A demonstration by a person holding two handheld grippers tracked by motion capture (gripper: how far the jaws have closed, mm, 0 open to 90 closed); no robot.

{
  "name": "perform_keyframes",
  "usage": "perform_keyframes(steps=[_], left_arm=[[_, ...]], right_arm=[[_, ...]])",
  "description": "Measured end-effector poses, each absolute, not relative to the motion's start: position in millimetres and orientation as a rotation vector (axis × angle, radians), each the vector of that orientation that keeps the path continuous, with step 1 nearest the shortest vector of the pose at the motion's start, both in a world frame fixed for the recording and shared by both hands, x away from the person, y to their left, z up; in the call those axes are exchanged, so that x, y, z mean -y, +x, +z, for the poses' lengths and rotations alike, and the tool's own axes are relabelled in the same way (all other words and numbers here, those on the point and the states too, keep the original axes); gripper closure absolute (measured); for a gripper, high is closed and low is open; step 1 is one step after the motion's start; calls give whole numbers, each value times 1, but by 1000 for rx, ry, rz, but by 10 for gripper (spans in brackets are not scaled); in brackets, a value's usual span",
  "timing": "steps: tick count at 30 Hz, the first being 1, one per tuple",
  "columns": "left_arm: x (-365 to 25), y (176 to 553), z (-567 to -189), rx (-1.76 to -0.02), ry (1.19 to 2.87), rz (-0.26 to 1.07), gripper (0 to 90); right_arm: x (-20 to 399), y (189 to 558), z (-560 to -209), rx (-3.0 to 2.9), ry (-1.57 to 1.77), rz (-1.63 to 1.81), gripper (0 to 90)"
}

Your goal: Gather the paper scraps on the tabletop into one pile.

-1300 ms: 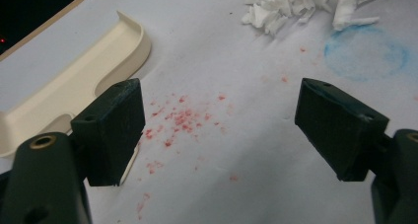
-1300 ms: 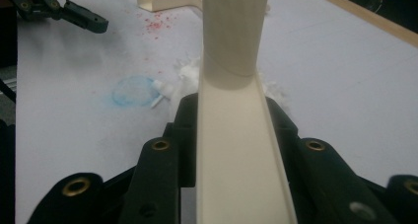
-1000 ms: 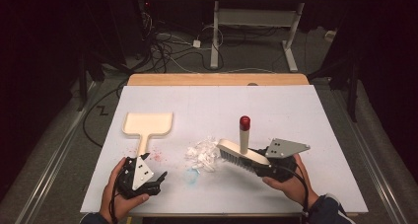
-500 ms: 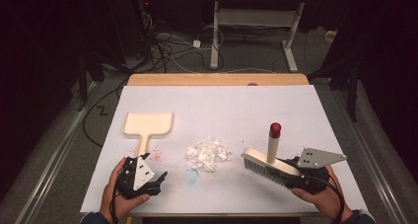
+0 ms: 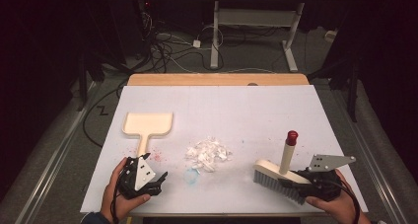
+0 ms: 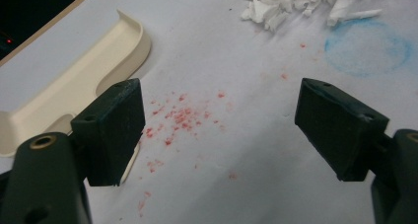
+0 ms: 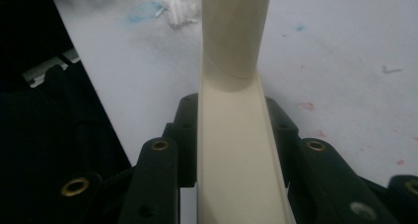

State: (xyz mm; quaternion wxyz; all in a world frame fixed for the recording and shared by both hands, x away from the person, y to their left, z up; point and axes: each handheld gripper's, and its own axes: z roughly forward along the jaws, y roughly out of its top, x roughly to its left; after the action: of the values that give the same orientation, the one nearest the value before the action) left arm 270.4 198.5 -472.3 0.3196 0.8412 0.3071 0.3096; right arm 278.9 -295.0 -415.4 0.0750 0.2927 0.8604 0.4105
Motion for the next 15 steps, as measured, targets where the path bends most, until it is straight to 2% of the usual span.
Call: perform_keyframes(steps=[7, 15], left_arm=[[-195, 272, -474, -790, 2233, 804, 185], [-192, 272, -475, -779, 2246, 791, 185]], right_arm=[[312, 314, -423, -2562, 1063, 1213, 663], [323, 358, -431, -2639, 1200, 1042, 554]])
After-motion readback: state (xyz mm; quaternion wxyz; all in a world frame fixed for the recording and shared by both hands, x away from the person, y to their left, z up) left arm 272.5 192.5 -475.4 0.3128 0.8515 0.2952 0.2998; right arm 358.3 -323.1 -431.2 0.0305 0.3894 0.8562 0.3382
